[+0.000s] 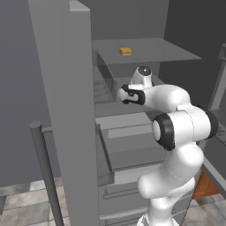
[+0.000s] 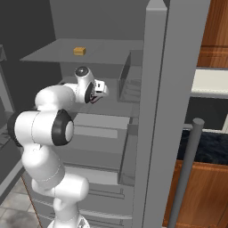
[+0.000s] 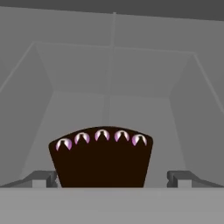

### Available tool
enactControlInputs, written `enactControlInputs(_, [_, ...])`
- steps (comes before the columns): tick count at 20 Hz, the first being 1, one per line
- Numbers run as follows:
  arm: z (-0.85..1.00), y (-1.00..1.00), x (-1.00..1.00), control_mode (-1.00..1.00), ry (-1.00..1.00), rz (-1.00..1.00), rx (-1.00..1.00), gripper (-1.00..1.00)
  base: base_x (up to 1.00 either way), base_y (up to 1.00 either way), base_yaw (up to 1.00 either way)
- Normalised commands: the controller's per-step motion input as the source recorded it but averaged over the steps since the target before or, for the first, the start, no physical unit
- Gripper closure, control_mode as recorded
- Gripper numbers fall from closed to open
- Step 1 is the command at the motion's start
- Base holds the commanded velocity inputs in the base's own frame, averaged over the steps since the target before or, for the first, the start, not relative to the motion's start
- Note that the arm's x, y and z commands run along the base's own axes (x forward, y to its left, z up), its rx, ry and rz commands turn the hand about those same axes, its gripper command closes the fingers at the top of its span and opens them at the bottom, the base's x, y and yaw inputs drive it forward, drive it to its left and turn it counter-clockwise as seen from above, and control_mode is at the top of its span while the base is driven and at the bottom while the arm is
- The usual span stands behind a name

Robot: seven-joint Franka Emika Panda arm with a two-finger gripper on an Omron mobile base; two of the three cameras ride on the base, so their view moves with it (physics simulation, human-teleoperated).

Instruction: Take the cakes from the fridge and place them on the empty tray on the dining counter.

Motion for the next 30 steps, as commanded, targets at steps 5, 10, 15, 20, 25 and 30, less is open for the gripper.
enactControlInputs(5, [-0.18, 0.00, 0.20, -1.00, 0.02, 0.00, -0.01, -1.00, 0.00, 0.00, 0.00])
enactControlInputs(10, [-0.18, 0.00, 0.16, -1.00, 0.02, 0.00, -0.01, -1.00, 0.00, 0.00, 0.00])
enactControlInputs(15, [-0.23, 0.00, 0.10, -1.00, 0.02, 0.00, -0.01, 1.00, 0.00, 0.00, 0.00])
enactControlInputs(20, [-0.07, 0.00, 0.03, -1.00, 0.00, 0.00, 0.00, 1.00, 0.00, 0.00, 0.00])
enactControlInputs(25, [-0.12, 0.00, -0.04, -1.00, -0.03, 0.00, 0.00, 1.00, 0.00, 0.00, 0.00])
enactControlInputs(30, [-0.07, -0.08, -0.25, -1.00, -0.08, 0.00, 0.00, 1.00, 0.00, 0.00, 0.00])
